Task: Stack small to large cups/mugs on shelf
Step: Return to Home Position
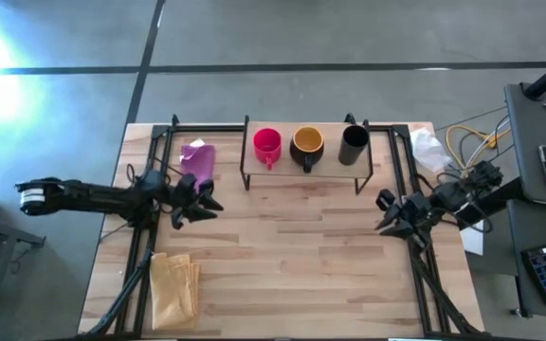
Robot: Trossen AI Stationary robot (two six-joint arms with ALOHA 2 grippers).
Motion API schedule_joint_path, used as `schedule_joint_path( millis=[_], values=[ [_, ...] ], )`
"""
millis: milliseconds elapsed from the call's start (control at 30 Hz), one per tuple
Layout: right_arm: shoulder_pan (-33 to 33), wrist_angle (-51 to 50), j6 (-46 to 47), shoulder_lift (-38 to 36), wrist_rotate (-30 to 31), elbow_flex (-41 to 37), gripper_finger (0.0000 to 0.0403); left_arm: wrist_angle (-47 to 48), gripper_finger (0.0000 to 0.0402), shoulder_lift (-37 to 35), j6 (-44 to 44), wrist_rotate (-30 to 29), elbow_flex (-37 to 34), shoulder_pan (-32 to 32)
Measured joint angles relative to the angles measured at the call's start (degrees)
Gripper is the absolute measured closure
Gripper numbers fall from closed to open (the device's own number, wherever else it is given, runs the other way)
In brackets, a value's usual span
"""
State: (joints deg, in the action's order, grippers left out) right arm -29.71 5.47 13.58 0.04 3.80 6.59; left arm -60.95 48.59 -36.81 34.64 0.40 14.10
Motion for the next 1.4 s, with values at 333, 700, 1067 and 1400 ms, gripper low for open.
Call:
schedule_joint_path(
  millis=[333, 700, 1067, 1400],
  values=[
    [0.02, 8.09, 1.46, -0.03, 1.62, -6.12, 0.0335, 12.88, 0.0256, -7.26, -2.07, 1.6, -0.04, 6.53],
    [0.02, 5.79, -0.42, -0.01, 3.14, -6.08, 0.0335, 29.7, 0.0256, -10.94, -6.38, -3.66, -0.07, 7.55],
    [0.0, -3.16, 5.95, 1.35, 12.74, -5.88, 0.0335, 28.95, 0.0256, -9.64, -6.21, -3.62, -0.11, 7.55],
    [0.0, -3.23, 5.95, 2.0, 12.76, -5.86, 0.0335, 28.89, 0.0256, -5.22, -6.26, -3.61, -0.13, 7.55]
  ],
)
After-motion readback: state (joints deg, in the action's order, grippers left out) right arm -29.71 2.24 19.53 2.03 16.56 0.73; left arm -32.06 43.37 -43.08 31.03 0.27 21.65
